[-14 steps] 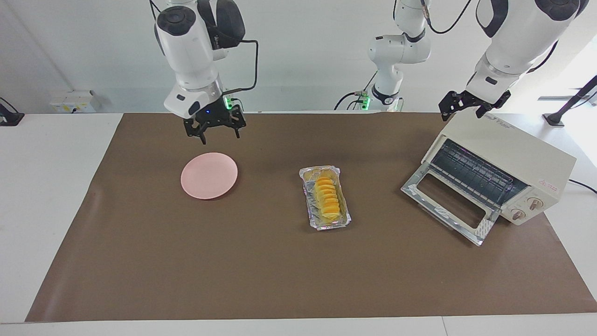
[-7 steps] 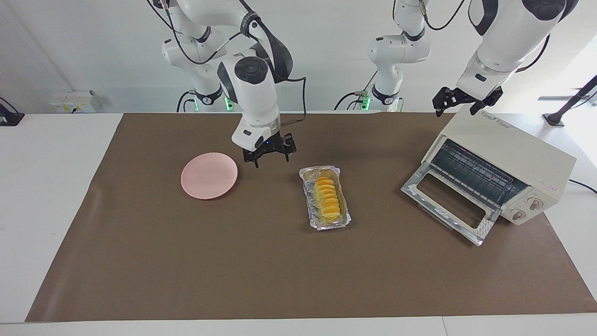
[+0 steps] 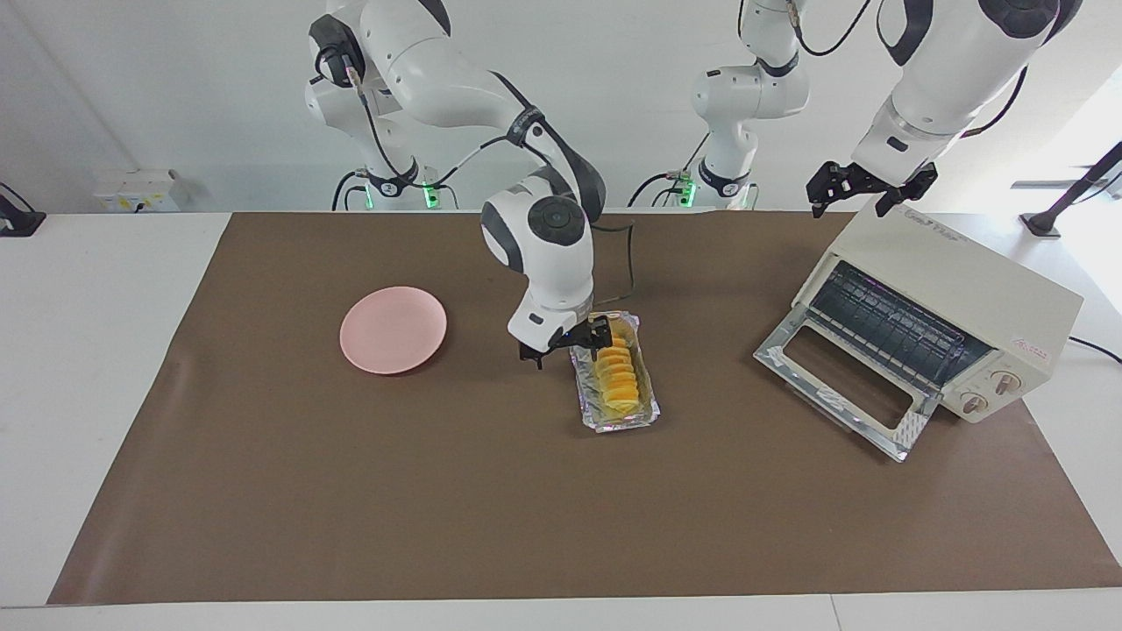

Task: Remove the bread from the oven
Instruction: 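Grasp the foil tray with the right gripper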

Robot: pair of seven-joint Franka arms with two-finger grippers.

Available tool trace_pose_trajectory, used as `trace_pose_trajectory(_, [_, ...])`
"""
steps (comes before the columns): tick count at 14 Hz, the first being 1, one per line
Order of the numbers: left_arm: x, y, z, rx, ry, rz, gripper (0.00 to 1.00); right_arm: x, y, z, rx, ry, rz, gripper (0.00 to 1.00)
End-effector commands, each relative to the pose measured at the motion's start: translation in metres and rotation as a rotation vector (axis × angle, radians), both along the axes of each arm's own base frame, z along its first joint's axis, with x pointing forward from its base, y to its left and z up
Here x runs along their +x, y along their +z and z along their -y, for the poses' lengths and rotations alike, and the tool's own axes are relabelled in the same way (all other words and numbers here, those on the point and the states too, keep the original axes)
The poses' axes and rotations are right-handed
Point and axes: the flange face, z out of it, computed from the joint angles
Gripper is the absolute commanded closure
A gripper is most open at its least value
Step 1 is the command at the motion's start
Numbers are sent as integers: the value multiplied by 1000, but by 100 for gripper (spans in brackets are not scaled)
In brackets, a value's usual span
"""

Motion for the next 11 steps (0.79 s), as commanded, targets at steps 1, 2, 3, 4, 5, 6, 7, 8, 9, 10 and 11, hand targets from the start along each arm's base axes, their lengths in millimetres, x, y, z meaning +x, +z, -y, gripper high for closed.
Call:
trace_pose_trajectory(1, [-9,0,-4,-25,2,13,0,10,-14,-2,-8,-10,9,0])
trace_pose_trajectory(2, [-7,1,-2,-25,0,21,0,10,-14,-3,-12,3,14,1])
trace_pose_trajectory(3, [-8,0,-2,-25,0,20,0,12,-13,-4,-7,10,36,5])
trace_pose_trajectory(4, [-8,0,-3,-25,2,18,0,13,-14,-4,2,10,51,10])
trace_pose_trajectory(5, [-8,0,-5,-25,5,17,0,12,-16,-5,3,10,53,21])
trace_pose_trajectory(6, [-7,0,-7,-25,11,18,0,10,-19,-6,0,15,50,41])
trace_pose_trajectory(7, [-7,0,-9,-25,13,18,0,8,-22,-7,4,19,52,60])
trace_pose_trajectory(8, [-7,0,-9,-25,14,18,0,9,-23,-6,13,16,62,71])
trace_pose_trajectory(9, [-7,0,-9,-24,16,17,0,8,-26,-6,20,14,63,74])
trace_pose_trajectory(10, [-7,0,-9,-25,14,18,0,7,-31,-6,24,13,66,76])
trace_pose_trajectory(11, [-7,0,-9,-25,16,18,0,5,-34,-7,24,15,66,86])
